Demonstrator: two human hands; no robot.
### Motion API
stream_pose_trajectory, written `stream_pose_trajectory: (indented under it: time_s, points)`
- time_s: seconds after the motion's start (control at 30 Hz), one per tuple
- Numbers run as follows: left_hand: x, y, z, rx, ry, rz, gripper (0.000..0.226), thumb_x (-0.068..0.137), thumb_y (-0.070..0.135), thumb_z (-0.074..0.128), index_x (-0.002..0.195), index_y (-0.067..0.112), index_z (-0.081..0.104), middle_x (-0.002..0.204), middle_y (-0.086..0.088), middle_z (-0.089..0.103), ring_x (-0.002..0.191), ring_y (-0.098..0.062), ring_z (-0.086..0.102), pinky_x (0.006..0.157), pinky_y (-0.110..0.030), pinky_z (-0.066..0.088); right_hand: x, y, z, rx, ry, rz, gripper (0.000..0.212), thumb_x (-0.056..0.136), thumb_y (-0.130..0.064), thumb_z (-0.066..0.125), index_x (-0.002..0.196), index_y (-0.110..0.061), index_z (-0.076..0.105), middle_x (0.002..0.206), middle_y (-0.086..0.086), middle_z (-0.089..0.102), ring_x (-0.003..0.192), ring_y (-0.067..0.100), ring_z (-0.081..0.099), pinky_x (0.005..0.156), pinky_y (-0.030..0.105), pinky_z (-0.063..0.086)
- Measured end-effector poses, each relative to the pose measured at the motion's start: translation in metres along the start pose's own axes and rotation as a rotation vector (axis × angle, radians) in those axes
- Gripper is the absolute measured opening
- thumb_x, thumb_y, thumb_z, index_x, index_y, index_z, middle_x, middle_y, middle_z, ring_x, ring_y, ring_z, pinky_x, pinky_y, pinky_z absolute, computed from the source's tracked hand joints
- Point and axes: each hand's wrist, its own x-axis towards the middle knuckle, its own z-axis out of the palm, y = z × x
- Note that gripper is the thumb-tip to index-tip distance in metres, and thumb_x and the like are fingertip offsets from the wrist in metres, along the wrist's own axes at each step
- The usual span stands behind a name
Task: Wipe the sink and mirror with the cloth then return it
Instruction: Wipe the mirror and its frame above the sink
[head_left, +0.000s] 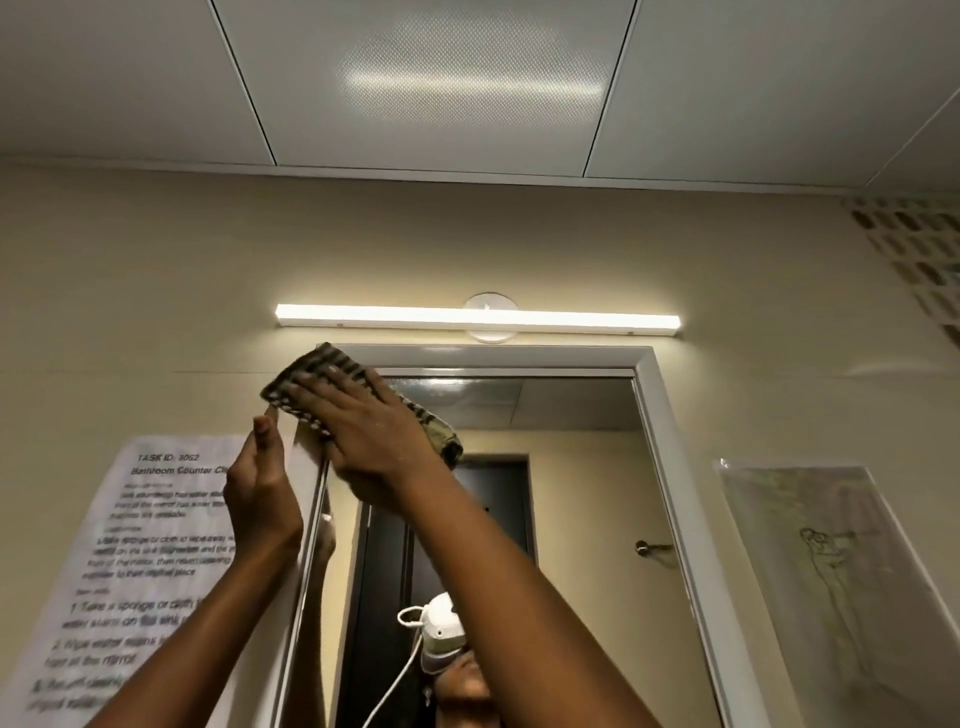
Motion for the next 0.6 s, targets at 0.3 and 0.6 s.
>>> stream_pose_trajectory:
  time_s: [0.3,0.6]
  points:
    - [-0.012,0.007,-0.005,0.086,-0.107,0.011,0.054,0.096,0.049,0.028,0.132,0.015,0.049,0.088,0.010,0.055,0.080,-0.009,0.051,0.076,-0.025,0.041,-0.155,0.120,-0.057,-0.038,0.246,0.572,0.061,0.085,-0.020,0.044,0.144,-0.026,0.027,0.152,-0.005,0.029,0.142,0.014,0.019,0.119,0.042,0.004]
    - [-0.022,-0.011,-0.026,-0.026,-0.199,-0.062,0.068,0.080,0.074,0.030,0.132,0.034,0.048,0.140,-0.010,0.051,0.127,-0.036,0.048,0.106,-0.061,0.036,-0.130,0.079,-0.041,-0.028,0.436,1.079,0.055,0.093,-0.028,0.035,0.146,-0.023,0.021,0.155,0.004,0.023,0.143,0.031,0.012,0.115,0.056,-0.001]
